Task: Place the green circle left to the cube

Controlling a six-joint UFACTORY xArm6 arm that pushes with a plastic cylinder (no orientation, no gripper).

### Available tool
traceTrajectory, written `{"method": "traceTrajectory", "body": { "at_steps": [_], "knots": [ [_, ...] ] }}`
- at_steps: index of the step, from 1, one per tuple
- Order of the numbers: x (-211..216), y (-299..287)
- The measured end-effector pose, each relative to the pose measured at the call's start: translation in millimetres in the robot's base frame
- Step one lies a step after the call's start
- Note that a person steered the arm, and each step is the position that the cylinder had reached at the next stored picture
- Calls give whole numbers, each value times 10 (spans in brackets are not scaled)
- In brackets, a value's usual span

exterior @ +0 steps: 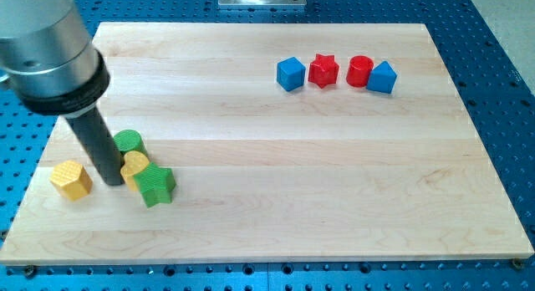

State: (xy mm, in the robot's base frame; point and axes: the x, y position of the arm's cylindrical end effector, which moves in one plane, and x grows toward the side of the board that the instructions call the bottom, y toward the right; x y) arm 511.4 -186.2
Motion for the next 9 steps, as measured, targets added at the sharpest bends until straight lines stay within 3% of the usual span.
{"method": "traceTrajectory", "body": {
  "at_steps": [2, 4, 5, 6, 8, 9],
  "knots": [
    [-904, 273],
    [-1166, -92],
    [-1470, 245],
    [-1742, 1031],
    [-2430, 647],
    [-2654, 1091]
  ]
}}
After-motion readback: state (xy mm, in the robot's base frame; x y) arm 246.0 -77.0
